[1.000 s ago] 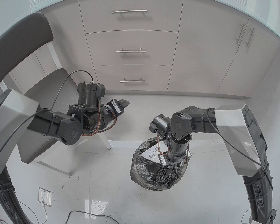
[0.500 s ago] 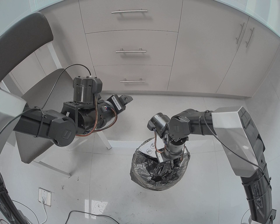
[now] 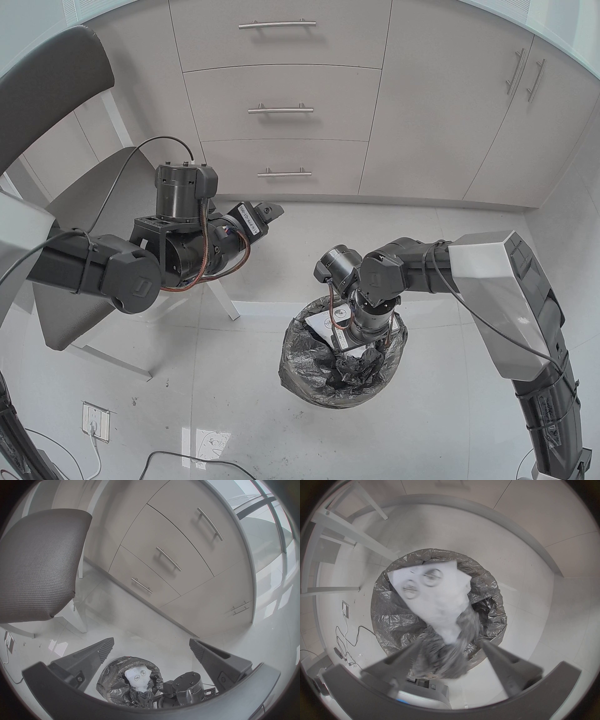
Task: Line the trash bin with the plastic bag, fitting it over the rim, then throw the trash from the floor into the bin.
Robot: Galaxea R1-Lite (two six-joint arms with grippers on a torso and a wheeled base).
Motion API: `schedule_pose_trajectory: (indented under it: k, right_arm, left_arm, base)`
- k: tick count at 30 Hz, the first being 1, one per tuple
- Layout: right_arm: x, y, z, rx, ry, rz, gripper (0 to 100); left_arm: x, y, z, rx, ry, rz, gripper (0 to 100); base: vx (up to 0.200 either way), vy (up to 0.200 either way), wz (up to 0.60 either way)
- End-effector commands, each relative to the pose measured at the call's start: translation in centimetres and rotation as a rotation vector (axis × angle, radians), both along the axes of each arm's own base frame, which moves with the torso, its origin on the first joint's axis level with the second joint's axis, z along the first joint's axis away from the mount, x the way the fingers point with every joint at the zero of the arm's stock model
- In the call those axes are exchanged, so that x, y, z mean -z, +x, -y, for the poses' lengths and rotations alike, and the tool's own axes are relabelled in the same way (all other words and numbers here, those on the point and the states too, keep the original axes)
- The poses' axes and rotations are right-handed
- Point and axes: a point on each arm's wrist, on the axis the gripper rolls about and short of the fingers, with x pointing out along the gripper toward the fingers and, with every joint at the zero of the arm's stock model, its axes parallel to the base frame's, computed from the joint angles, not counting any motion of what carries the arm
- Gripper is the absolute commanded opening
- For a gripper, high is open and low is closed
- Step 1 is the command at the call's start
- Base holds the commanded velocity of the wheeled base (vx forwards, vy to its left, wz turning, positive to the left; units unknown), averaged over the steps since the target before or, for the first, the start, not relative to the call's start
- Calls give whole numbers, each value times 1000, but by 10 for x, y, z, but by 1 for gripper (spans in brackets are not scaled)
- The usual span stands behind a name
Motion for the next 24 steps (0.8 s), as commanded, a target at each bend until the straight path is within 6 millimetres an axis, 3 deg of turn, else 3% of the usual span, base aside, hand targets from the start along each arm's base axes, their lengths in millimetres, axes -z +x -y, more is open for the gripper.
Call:
schedule_pose_trajectory:
  k: [1,12,13,24]
  right_arm:
    - [0,1,1,4,3,3,100]
    - [-9,-1,1,6,15,20,100]
    - [-8,0,0,8,11,22,0]
    - [9,7,-7,3,27,64,0]
  left_arm:
    - [1,0,0,-1,0,-1,100]
    - [2,1,1,0,2,-4,100]
    - [2,1,1,0,1,-2,100]
    - [2,1,1,0,0,-1,100]
  base:
    - [0,0,0]
    - [0,0,0]
    - [0,0,0]
    - [0,0,0]
